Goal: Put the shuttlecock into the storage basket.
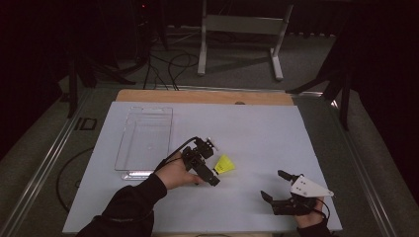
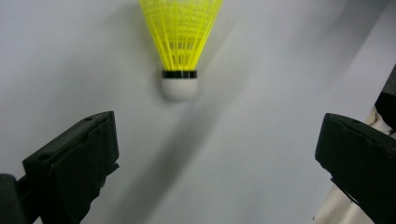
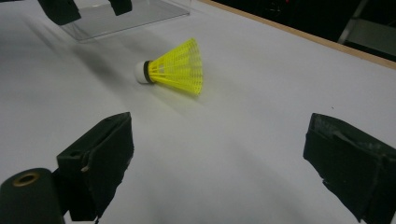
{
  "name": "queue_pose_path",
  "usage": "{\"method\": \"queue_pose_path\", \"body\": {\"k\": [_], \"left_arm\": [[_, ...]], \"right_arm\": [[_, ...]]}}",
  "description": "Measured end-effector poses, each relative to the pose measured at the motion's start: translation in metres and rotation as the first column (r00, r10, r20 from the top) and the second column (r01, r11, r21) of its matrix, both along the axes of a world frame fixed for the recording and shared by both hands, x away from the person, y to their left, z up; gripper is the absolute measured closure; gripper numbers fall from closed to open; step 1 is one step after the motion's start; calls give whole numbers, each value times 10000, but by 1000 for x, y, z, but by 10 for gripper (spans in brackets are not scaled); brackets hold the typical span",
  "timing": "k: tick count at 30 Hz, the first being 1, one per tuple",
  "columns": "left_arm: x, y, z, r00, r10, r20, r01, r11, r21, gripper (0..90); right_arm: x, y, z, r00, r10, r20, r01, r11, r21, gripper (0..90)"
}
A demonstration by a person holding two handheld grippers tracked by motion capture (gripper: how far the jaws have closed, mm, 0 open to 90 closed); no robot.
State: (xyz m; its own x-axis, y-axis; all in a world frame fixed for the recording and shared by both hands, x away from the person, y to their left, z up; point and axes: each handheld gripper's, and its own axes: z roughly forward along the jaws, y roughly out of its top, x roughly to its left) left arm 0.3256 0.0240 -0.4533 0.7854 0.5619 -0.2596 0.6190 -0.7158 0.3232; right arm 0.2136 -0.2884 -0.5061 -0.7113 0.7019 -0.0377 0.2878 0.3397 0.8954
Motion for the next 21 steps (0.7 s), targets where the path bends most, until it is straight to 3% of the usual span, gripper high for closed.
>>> {"method": "queue_pose_path", "body": {"k": [5,13,21], "left_arm": [[4,-6,-5,9995,292,68,-292,9996,-52,3],[6,-16,-19,9991,320,279,-331,9986,402,5],[10,-18,-29,9984,527,212,-538,9971,539,83]], "right_arm": [[0,0,0,10000,10,-16,-10,10000,20,87],[0,0,0,10000,23,-45,-23,10000,44,86],[1,0,-1,10000,58,-48,-57,10000,61,87]]}}
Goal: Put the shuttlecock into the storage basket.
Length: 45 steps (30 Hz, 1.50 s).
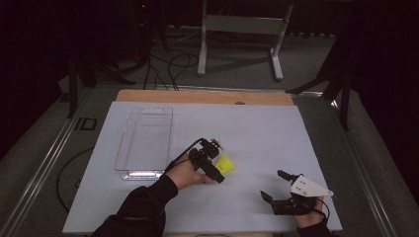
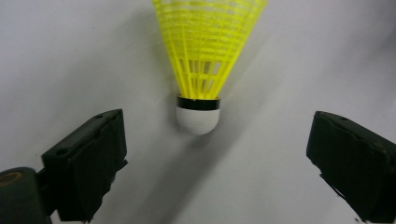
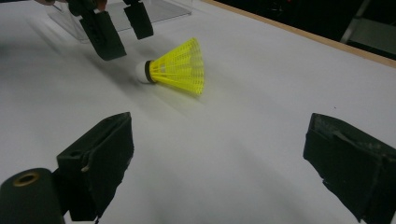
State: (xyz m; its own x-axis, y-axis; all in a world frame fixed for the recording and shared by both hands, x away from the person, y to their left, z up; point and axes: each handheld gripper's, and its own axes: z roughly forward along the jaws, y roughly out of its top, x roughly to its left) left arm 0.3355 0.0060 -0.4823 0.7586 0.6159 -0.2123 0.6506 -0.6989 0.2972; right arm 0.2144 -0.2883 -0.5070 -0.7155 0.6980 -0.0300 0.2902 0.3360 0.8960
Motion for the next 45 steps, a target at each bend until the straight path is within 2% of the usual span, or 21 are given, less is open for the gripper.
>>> {"method": "queue_pose_path", "body": {"k": [8,11,14,24,34,37,40,42,45], "left_arm": [[3,-1,-8,9999,99,-118,-97,9998,183,186],[3,-2,-10,9998,98,-144,-94,9996,262,249],[2,-4,-12,9998,79,-166,-73,9995,321,351],[3,-10,-19,9995,-19,-308,36,9985,542,526],[4,-13,-23,9993,-230,-297,252,9968,763,646],[4,-14,-22,9984,-428,-379,456,9961,756,655],[4,-16,-22,9952,-838,-504,878,9927,823,659],[3,-17,-21,9914,-1130,-663,1184,9894,838,660],[4,-18,-18,9875,-1323,-854,1392,9870,799,663]], "right_arm": [[0,1,0,10000,35,-19,-35,10000,-26,87],[0,1,0,10000,49,-29,-49,10000,-28,87],[1,1,-1,10000,88,-16,-88,10000,-44,87],[1,1,-1,9999,119,-67,-120,9999,-59,87],[1,1,-1,9999,129,-78,-130,9999,-55,88],[1,1,-1,9999,125,-95,-125,9999,-54,88],[1,1,-1,9999,124,-83,-124,9999,-53,88],[1,1,-1,9999,119,-94,-120,9999,-55,88],[1,1,-1,9999,135,-76,-135,9999,-50,88]]}}
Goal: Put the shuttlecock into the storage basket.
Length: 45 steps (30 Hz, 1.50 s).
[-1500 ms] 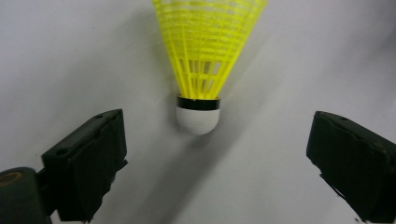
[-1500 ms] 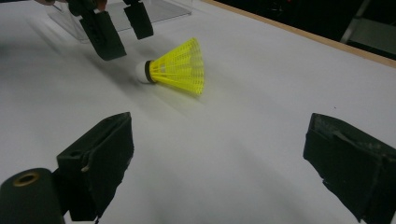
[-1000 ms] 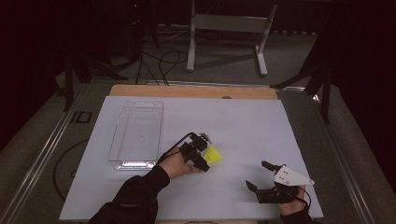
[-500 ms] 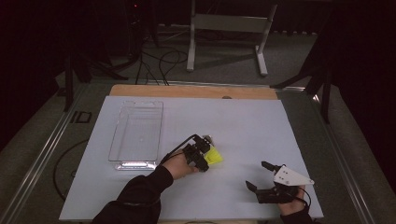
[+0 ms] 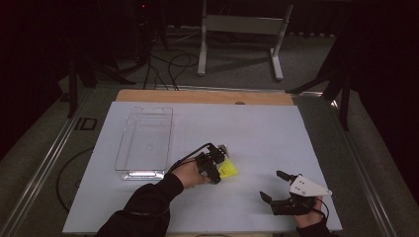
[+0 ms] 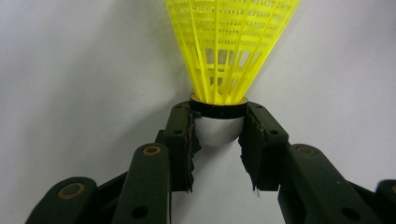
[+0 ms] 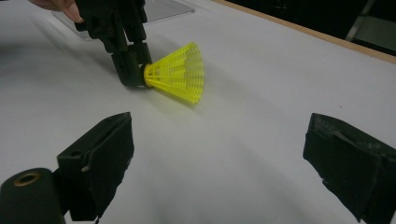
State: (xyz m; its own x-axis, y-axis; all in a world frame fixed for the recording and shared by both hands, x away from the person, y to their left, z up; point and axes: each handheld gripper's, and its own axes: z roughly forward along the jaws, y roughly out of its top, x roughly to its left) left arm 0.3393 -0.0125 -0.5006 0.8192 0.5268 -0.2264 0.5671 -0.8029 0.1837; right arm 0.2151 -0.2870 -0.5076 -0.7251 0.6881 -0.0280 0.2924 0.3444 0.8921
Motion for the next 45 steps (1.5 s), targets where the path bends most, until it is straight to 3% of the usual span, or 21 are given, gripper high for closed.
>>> {"method": "queue_pose_path", "body": {"k": [16,31,45], "left_arm": [[0,4,20,9990,-445,-39,444,9988,-213,664],[-2,15,51,9976,-552,409,573,9971,-507,665],[1,35,75,9967,-334,743,379,9975,-604,664]], "right_arm": [[0,0,0,10000,-18,5,18,10000,1,88],[0,0,0,10000,-48,-34,48,10000,-10,88],[0,0,0,10000,-43,-35,43,10000,12,88]]}}
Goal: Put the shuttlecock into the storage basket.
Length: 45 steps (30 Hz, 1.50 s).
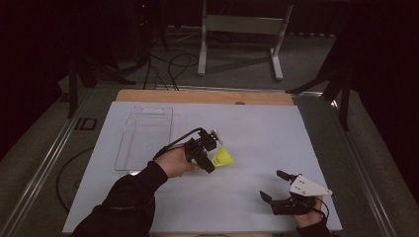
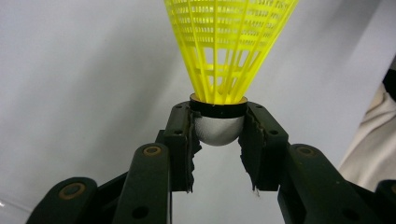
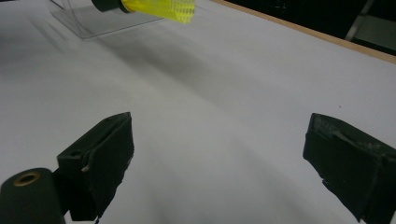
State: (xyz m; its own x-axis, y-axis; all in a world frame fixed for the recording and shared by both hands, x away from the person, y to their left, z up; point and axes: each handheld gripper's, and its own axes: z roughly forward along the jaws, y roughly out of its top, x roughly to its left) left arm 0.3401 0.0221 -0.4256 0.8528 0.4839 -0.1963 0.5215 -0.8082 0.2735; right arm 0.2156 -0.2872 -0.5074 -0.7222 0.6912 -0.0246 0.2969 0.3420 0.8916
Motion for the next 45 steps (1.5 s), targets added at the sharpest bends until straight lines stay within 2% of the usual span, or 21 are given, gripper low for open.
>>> {"method": "queue_pose_path", "body": {"k": [6,10,22,33,45], "left_arm": [[2,10,10,9999,165,26,-164,9998,-151,664],[3,16,15,9998,181,110,-180,9998,-74,664],[9,43,32,9969,723,325,-718,9973,-172,664],[12,70,43,9912,1246,454,-1235,9920,-264,664],[12,101,50,9808,1865,576,-1849,9823,-314,664]], "right_arm": [[0,0,0,10000,8,7,-8,10000,-22,88],[0,0,0,10000,12,16,-12,10000,-27,88],[0,2,0,9999,92,44,-92,10000,24,88],[0,2,0,9999,121,21,-121,9999,60,88],[0,2,-1,9999,100,50,-100,9999,24,88]]}}
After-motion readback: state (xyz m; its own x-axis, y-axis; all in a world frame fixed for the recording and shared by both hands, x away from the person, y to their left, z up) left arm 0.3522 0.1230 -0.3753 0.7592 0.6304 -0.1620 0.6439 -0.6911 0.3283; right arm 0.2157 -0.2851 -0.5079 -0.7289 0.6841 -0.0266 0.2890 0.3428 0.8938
